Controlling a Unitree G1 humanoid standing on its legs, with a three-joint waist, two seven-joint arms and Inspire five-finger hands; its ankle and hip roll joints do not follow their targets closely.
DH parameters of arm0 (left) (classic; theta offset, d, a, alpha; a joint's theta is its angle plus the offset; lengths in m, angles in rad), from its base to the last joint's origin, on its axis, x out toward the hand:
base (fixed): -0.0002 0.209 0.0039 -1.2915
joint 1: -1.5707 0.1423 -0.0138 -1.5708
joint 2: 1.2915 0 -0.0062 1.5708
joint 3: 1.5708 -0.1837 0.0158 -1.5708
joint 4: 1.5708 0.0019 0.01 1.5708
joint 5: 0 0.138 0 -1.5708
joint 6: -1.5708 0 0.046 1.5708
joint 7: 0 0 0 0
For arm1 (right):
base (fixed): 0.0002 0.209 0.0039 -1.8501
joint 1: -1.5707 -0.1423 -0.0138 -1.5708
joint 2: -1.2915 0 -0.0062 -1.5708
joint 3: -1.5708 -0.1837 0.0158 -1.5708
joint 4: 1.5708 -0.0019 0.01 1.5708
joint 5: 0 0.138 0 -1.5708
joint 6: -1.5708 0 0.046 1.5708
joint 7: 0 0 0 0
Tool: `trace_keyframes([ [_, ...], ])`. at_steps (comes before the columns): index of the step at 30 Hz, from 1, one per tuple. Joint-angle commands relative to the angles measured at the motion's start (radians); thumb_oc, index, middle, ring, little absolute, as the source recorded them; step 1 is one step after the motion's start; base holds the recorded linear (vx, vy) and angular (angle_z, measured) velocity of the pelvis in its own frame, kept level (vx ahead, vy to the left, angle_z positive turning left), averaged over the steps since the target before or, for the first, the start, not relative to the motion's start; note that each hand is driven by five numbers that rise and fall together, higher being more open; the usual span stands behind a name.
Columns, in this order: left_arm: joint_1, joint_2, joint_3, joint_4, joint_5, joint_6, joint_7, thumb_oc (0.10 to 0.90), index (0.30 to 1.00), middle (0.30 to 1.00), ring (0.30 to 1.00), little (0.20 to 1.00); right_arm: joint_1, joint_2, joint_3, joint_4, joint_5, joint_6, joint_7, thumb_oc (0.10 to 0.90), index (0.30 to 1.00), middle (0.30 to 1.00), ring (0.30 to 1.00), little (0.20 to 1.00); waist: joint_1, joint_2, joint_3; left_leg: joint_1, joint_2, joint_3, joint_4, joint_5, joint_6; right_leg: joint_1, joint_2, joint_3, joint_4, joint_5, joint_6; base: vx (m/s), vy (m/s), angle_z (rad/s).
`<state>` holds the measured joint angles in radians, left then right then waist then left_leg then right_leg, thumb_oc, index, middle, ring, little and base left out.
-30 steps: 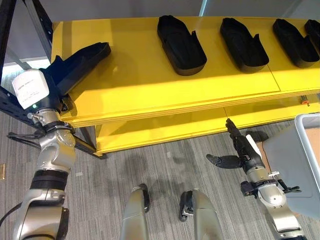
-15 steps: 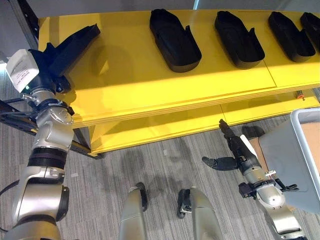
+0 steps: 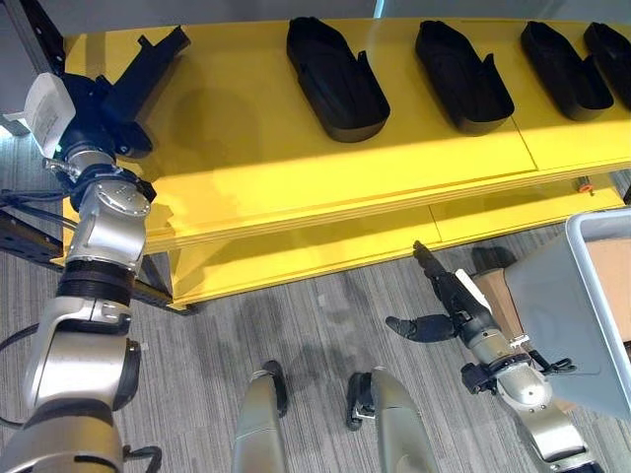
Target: Move parts from the plastic box to the shelf.
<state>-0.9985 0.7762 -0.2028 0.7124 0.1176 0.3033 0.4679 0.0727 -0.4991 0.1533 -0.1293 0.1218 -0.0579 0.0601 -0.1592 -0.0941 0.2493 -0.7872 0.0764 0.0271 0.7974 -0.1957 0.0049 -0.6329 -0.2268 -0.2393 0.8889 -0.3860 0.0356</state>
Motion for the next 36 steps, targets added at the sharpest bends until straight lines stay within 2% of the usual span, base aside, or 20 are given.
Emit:
trace_keyframes([
  [1,-0.18,0.038,-0.022,-0.015,-0.045,-0.112,0.105,0.4,0.3,0.3,0.3,0.3,-0.028,-0.058,-0.003,-0.09,0.039,-0.096,-0.016,0.9,1.0,1.0,1.0,1.0,0.009,0.019,-0.098,0.069,0.085,-0.073,-0.084,-0.021,-0.078,0.054,-0.021,0.023,-0.115,0.029,0.033,0.01,-0.016,0.17],
  [11,-0.189,0.04,-0.004,0.007,-0.125,-0.131,0.146,0.4,0.3,0.3,0.3,0.3,-0.03,-0.081,0.013,-0.098,0.035,-0.109,-0.019,0.9,1.0,1.0,1.0,1.0,0.017,0.008,-0.088,0.065,0.086,-0.079,-0.073,-0.024,-0.081,0.051,-0.022,0.016,-0.105,0.022,0.031,0.0,-0.006,0.03],
  [36,-0.26,0.015,-0.083,0.064,-0.087,-0.121,0.102,0.4,0.3,0.3,0.3,0.3,0.004,-0.097,-0.012,-0.11,0.054,-0.121,-0.029,0.9,1.0,1.0,1.0,1.0,-0.001,0.004,-0.082,0.043,0.087,-0.069,-0.077,-0.018,-0.075,0.008,-0.023,0.035,-0.096,0.028,0.034,0.0,0.0,0.0],
])
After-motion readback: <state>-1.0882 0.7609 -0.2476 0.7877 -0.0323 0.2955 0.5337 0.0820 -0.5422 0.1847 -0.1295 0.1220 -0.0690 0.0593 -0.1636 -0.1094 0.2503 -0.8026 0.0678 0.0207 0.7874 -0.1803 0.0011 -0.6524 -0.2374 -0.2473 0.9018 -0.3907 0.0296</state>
